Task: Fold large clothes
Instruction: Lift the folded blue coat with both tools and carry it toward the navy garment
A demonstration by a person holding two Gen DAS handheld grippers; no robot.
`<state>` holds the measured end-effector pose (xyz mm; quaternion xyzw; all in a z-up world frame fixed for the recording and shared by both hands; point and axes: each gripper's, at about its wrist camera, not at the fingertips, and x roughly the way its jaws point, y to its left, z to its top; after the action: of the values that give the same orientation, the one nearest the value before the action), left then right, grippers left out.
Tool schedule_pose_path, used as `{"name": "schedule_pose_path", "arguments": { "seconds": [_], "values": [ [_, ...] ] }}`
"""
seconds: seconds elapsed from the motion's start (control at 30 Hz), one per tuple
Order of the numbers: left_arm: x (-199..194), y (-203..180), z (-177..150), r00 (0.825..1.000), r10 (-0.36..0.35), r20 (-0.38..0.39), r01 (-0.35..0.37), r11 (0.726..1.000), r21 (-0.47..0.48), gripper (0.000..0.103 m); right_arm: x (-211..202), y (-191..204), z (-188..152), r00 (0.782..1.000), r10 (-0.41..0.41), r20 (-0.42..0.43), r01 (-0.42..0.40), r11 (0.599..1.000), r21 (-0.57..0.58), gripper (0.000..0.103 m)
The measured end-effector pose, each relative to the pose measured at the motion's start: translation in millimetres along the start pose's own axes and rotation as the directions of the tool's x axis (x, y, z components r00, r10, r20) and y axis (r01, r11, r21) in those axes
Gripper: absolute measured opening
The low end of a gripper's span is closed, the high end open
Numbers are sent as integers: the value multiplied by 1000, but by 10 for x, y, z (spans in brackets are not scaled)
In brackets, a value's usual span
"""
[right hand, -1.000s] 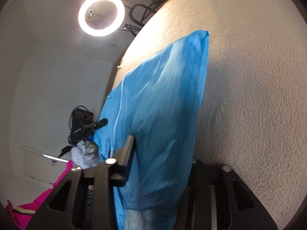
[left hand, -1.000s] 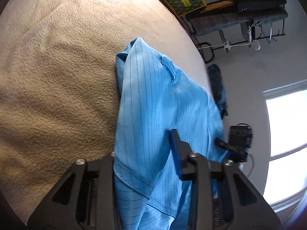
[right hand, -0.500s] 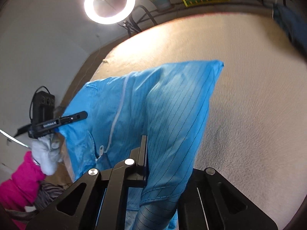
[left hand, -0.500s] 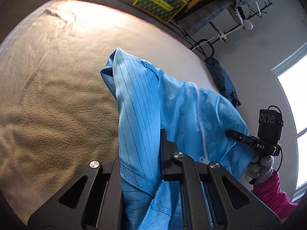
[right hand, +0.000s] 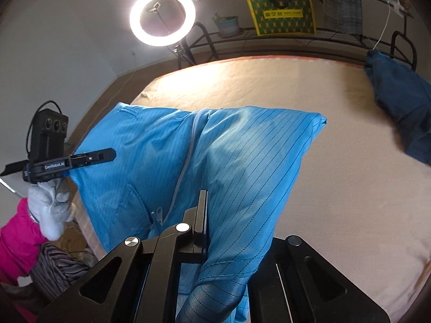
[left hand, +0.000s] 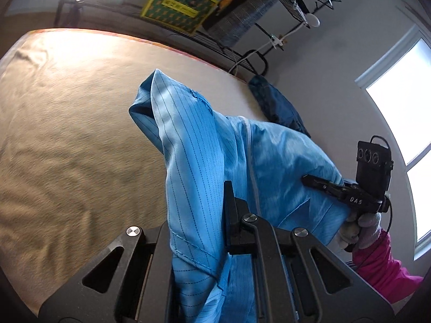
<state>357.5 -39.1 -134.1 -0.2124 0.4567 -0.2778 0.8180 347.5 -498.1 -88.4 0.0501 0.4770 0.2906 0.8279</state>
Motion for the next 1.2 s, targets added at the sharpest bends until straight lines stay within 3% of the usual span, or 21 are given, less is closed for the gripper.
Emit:
{"name": "schedule_pose_path", "arguments": {
  "seconds": [0.27,0.53,0.77,1.2],
  "values": [
    [205,47,-1,1000,12,-26,-13,999,-40,5,52,-134,-2,1000,-18,-24,20,998,63,4],
    [242,-321,204,1000,1,-6,-1,1000,21,5,-163,-101,-85,998,-50,27,49,999,2,4],
    [667,-863,529,999,-52,-14,53,995,88,5,-540,-456,-27,992,-105,75,106,994,-3,4],
    [1902,-2111,1399,987,-156,-34,160,972,174,5,-1101,-1626,213,954,-266,139,262,964,46,4]
  ]
}}
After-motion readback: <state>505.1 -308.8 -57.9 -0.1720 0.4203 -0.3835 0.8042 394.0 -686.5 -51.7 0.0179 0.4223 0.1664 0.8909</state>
